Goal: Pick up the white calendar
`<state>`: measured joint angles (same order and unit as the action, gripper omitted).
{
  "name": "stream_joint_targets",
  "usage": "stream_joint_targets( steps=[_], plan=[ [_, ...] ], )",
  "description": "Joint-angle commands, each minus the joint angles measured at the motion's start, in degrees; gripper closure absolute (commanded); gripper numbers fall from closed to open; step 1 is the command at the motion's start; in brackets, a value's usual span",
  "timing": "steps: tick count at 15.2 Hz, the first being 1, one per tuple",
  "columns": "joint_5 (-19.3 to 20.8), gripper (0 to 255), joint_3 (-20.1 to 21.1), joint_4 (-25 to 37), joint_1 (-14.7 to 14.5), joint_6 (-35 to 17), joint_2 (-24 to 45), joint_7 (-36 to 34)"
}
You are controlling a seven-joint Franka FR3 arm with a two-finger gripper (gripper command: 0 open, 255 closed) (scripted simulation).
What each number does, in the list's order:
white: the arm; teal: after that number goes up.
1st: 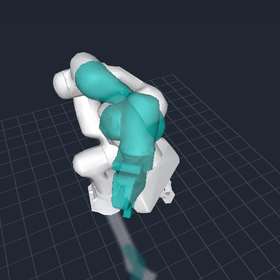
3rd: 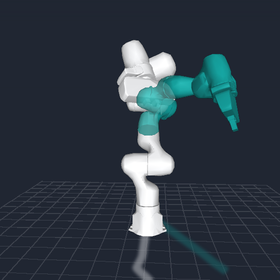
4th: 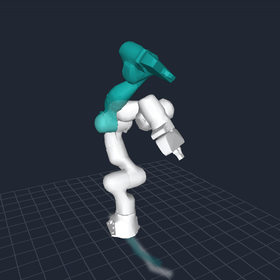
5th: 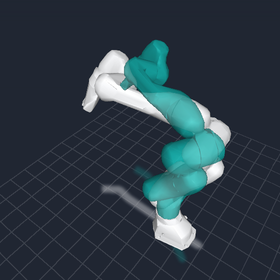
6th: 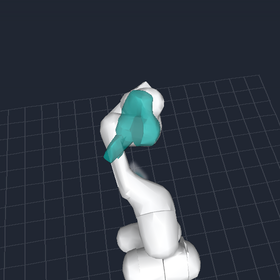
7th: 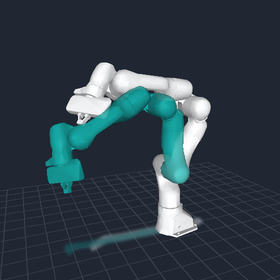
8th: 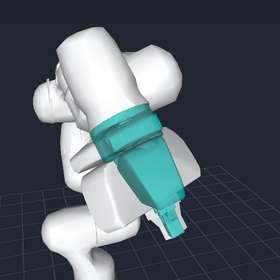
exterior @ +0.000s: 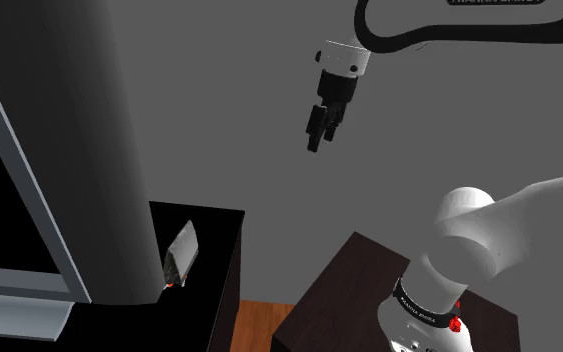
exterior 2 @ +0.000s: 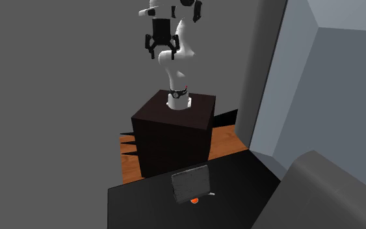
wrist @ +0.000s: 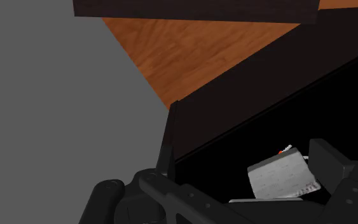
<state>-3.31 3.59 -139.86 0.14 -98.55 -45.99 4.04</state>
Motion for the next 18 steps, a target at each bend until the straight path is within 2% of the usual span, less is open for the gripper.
stream_joint_targets(
  steps=[1,6,11,15,18],
  plan=[
    [0.0,0,0.0,0.0,0.0,0.0,0.0,0.0],
    [-4.5,0,6.7,-4.4,0.3,-7.7,2.8,-11.8],
    [-8.2,0,13.7,-6.1,1.0,-16.2,8.8,-23.5],
    [-9.7,0,19.4,-5.4,2.3,-23.3,15.8,-33.2],
    [-9.4,0,23.8,-3.8,4.0,-28.5,22.1,-40.9]
  ],
)
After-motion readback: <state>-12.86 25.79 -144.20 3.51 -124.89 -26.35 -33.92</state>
